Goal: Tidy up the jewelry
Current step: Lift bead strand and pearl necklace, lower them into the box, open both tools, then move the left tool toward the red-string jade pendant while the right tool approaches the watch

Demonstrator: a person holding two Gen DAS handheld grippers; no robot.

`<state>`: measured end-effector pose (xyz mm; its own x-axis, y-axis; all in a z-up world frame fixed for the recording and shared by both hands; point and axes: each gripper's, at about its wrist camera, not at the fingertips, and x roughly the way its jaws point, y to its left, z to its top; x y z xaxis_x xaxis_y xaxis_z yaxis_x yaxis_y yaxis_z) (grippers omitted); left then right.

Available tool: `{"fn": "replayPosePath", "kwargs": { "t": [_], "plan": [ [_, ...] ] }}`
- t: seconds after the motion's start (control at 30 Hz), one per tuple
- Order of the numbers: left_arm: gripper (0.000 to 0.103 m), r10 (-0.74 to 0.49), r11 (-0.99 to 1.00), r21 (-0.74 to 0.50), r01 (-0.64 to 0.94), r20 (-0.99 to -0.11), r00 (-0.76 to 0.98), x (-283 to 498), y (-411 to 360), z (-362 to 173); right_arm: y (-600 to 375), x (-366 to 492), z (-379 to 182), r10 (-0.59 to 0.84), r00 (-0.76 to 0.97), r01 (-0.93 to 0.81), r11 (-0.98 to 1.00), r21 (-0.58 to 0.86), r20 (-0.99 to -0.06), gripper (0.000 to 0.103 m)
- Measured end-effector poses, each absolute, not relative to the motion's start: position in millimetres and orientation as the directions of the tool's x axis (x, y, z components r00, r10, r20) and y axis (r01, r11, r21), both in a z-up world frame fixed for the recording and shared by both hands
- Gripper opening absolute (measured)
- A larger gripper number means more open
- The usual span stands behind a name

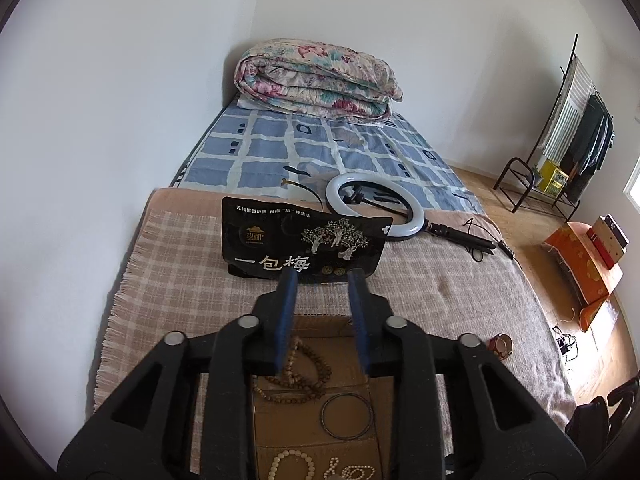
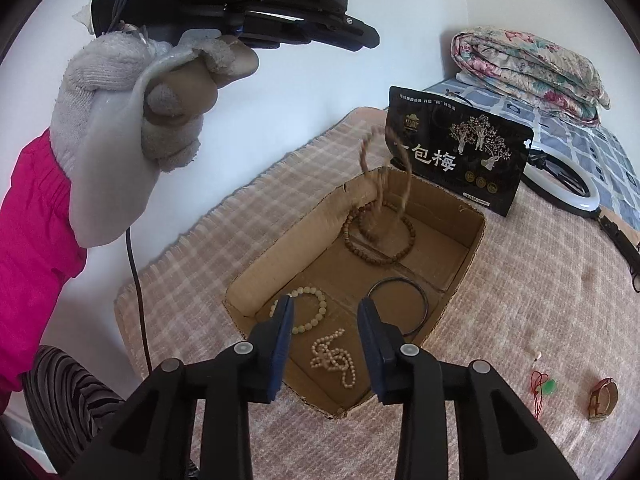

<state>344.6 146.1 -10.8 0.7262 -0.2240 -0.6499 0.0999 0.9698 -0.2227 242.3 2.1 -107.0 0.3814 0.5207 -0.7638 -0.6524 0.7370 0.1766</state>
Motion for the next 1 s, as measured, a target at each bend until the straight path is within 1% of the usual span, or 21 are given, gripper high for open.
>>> {"fn": "replayPosePath", "kwargs": {
  "t": [0.07, 0.23, 0.3, 0.47, 0.57, 0.67, 0.87, 0.9, 1.0],
  "plan": [
    [0.032, -0.221, 0.97, -0.224, 0.094, -0.649, 0.728, 343, 147, -11, -1, 242, -107, 0.515, 0.394, -0.643, 0.746, 0.172, -0.762, 0.053],
    [0.032, -0.21, 0.972, -0.219, 0.085, -0.649, 0.731, 340, 147, -10, -12, 242, -106, 0.501, 0.409, -0.624, 0.763, 0.167, -0.763, 0.054],
    [0.032, -0.202, 0.974, -0.213, 0.08, -0.649, 0.733, 337, 147, -8, -17, 242, -105, 0.494, 0.417, -0.615, 0.772, 0.163, -0.763, 0.057],
    [0.032, -0.19, 0.977, -0.2, 0.075, -0.653, 0.733, 330, 145, -7, -32, 237, -99, 0.48, 0.441, -0.594, 0.789, 0.154, -0.758, 0.059],
    [0.032, -0.186, 0.978, -0.193, 0.076, -0.652, 0.735, 324, 142, -6, -45, 234, -95, 0.469, 0.46, -0.573, 0.806, 0.152, -0.754, 0.065],
    [0.032, -0.178, 0.98, -0.182, 0.076, -0.65, 0.739, 315, 137, -4, -61, 230, -92, 0.456, 0.477, -0.548, 0.822, 0.151, -0.751, 0.067],
    [0.033, -0.181, 0.981, -0.167, 0.095, -0.646, 0.742, 297, 119, -3, -97, 224, -83, 0.419, 0.525, -0.483, 0.863, 0.147, -0.74, 0.081],
    [0.034, -0.184, 0.981, -0.167, 0.098, -0.645, 0.742, 295, 116, -3, -104, 223, -81, 0.412, 0.534, -0.473, 0.869, 0.143, -0.738, 0.083],
    [0.049, -0.199, 0.979, -0.17, 0.115, -0.639, 0.743, 285, 106, -3, -122, 219, -77, 0.39, 0.556, -0.442, 0.887, 0.136, -0.734, 0.086]
  ]
}}
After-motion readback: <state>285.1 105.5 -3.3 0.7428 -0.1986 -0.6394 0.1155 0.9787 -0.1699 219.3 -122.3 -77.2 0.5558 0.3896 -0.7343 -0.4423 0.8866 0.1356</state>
